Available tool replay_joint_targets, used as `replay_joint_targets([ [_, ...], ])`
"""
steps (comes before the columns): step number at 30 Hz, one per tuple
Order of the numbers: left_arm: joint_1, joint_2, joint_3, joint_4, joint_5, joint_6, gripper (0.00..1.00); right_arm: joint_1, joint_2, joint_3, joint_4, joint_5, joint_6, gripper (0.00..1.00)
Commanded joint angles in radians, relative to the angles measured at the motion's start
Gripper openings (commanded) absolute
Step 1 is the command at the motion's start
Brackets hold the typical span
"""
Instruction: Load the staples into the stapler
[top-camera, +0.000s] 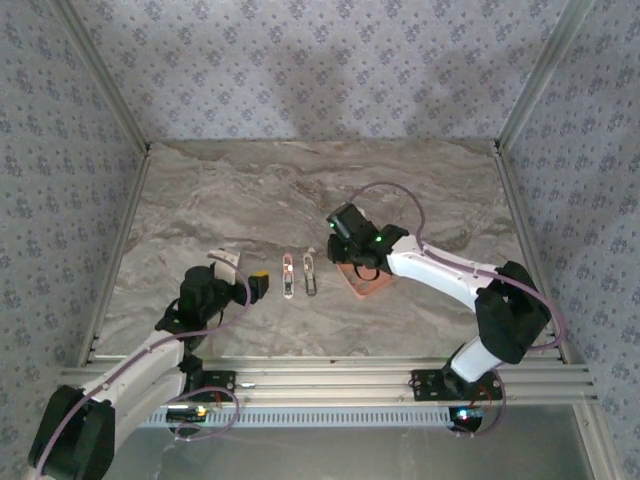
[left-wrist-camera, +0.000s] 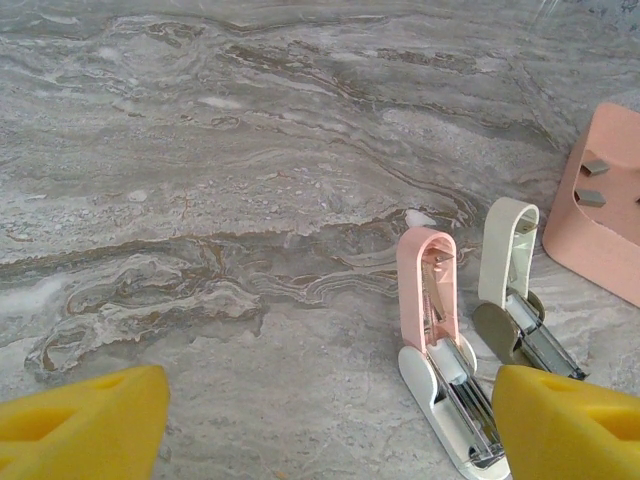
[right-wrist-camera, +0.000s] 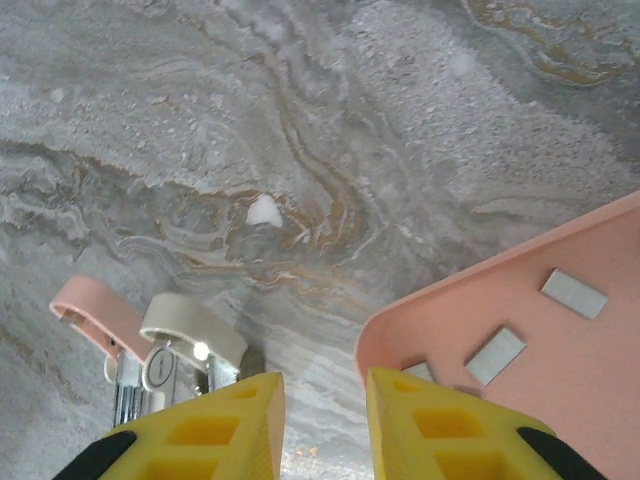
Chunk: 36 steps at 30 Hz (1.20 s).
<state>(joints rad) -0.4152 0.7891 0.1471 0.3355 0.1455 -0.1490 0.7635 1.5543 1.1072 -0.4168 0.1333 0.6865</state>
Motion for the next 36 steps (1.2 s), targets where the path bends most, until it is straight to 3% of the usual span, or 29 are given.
replay_joint_targets([
  [1, -0.004, 0.007, 0.001, 0.014, 0.014, 0.014, 0.84, -0.052, -0.011, -0.005, -0.038, -0.053, -0.034, 0.29],
  [14, -0.004, 0.01, 0.003, 0.01, -0.005, 0.005, 0.85, -0.221, 0.121, 0.131, -0.222, -0.127, -0.167, 0.3],
  [22, -0.004, 0.012, 0.005, 0.01, -0.002, 0.006, 0.85, -0.244, 0.307, 0.305, -0.397, -0.082, -0.225, 0.32],
  [26, -0.004, 0.013, 0.004, 0.009, -0.004, 0.006, 0.85, -0.242, 0.366, 0.355, -0.443, -0.04, -0.365, 0.33],
  [32, -0.003, 0.015, 0.004, 0.01, -0.003, 0.005, 0.85, -0.236, 0.336, 0.303, -0.399, -0.056, -0.584, 0.37],
  [36, -0.004, 0.019, 0.005, 0.012, -0.006, 0.005, 0.85, -0.246, 0.278, 0.245, -0.345, -0.116, -0.553, 0.37],
])
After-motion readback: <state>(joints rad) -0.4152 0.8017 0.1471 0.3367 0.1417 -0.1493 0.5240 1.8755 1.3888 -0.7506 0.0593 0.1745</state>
